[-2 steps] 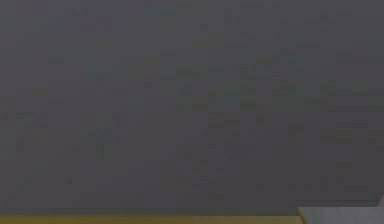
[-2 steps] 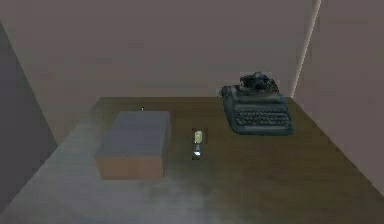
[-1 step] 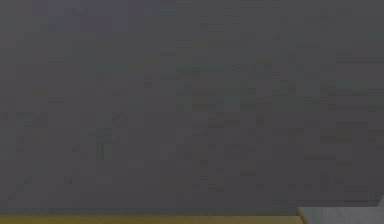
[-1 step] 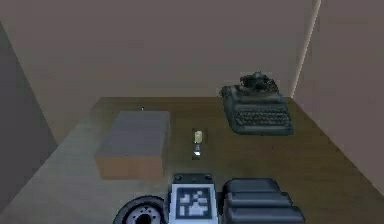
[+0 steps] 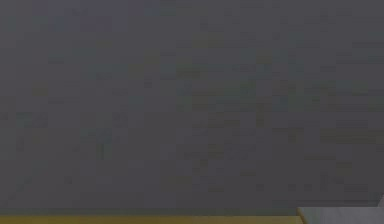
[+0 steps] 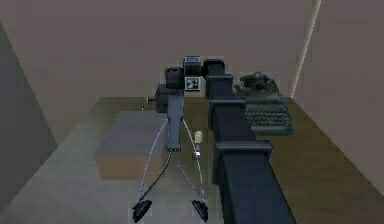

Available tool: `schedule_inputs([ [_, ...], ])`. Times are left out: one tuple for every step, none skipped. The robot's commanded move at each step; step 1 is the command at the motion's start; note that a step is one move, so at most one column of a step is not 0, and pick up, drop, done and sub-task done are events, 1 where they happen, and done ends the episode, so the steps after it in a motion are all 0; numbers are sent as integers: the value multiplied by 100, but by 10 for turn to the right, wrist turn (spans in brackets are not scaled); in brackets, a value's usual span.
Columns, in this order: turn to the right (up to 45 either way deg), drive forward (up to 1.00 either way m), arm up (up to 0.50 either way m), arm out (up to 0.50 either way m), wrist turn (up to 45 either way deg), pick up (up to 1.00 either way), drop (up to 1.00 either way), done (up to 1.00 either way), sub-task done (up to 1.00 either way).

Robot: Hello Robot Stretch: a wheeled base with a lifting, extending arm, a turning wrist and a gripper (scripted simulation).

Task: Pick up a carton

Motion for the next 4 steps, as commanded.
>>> schedule_inputs([
  [0,0,0,0,450,0,0,0,0],
  [0,0,0,0,450,0,0,0,0],
  [0,0,0,0,450,0,0,0,0],
  [0,0,0,0,180,0,0,0,0],
])
